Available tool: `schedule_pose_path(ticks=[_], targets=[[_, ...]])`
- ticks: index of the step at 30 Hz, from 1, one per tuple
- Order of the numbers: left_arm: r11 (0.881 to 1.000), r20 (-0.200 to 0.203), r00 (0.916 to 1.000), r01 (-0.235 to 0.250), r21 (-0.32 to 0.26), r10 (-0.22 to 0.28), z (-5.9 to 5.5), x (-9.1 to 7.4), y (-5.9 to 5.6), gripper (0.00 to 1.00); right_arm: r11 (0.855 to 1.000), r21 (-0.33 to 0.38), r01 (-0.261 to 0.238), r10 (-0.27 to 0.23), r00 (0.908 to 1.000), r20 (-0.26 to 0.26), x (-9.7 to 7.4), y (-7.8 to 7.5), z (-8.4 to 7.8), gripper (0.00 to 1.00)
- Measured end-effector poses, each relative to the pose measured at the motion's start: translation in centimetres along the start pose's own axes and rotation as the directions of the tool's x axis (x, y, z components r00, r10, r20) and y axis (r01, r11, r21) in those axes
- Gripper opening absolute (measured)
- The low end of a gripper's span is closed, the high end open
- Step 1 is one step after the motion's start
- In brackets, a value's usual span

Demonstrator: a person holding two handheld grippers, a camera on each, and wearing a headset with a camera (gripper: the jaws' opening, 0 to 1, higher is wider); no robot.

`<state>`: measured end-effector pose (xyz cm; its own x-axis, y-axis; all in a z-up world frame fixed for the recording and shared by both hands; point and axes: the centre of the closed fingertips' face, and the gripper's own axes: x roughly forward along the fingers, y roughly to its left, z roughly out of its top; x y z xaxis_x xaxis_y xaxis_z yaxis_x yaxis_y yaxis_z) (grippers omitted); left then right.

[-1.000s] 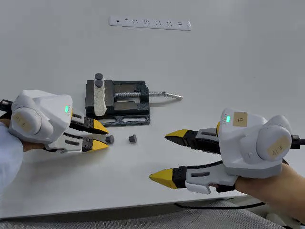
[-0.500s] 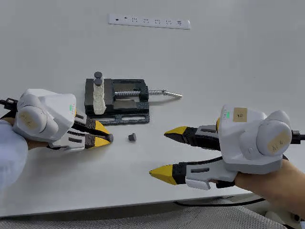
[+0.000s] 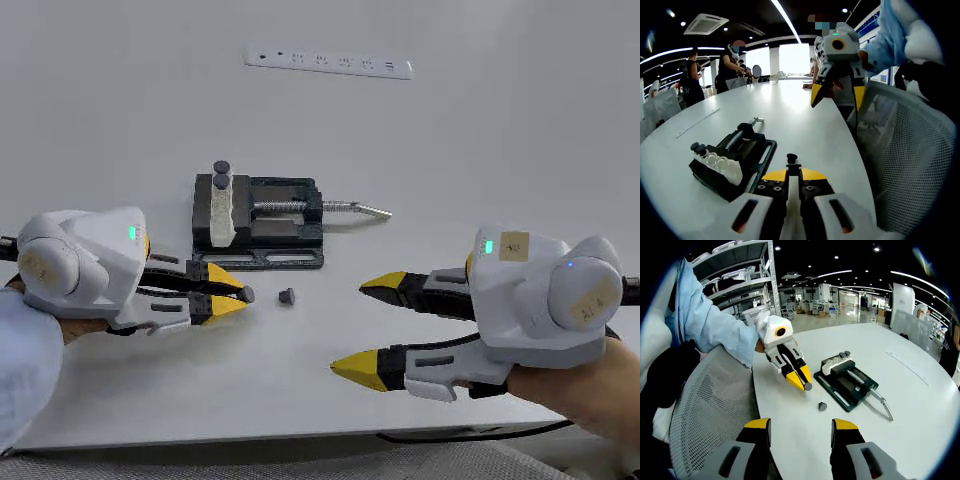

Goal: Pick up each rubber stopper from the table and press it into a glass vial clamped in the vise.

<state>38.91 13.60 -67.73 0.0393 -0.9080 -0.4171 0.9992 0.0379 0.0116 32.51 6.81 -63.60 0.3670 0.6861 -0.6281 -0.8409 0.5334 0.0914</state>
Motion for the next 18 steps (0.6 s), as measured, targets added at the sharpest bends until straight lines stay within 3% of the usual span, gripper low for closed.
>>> schedule_pose_path(ticks=[5, 12, 16, 18], targets=[[1.000, 0.051, 0.9987, -0.008, -0.007, 0.009, 1.2, -0.5, -1.0, 0.01, 0.999, -0.029, -0.013, 0.013, 0.9997, -0.019, 0.0, 0.0, 0.6, 0.42], [1.000, 0.133, 0.9911, 0.009, -0.018, -0.006, 3.8, -1.2, -2.5, 0.01, 0.993, -0.101, -0.056, 0.050, 0.9969, -0.060, -0.2, 0.2, 2.4, 0.35], [0.997, 0.197, 0.9793, 0.058, -0.059, -0.045, 5.3, -1.2, -3.7, 0.01, 0.983, -0.159, -0.090, 0.076, 0.9933, -0.087, -0.4, 0.5, 3.5, 0.32], [0.996, 0.196, 0.9788, 0.070, -0.053, -0.059, 5.5, -1.2, -4.1, 0.01, 0.977, -0.182, -0.110, 0.094, 0.9910, -0.096, -0.6, 0.7, 4.2, 0.29]])
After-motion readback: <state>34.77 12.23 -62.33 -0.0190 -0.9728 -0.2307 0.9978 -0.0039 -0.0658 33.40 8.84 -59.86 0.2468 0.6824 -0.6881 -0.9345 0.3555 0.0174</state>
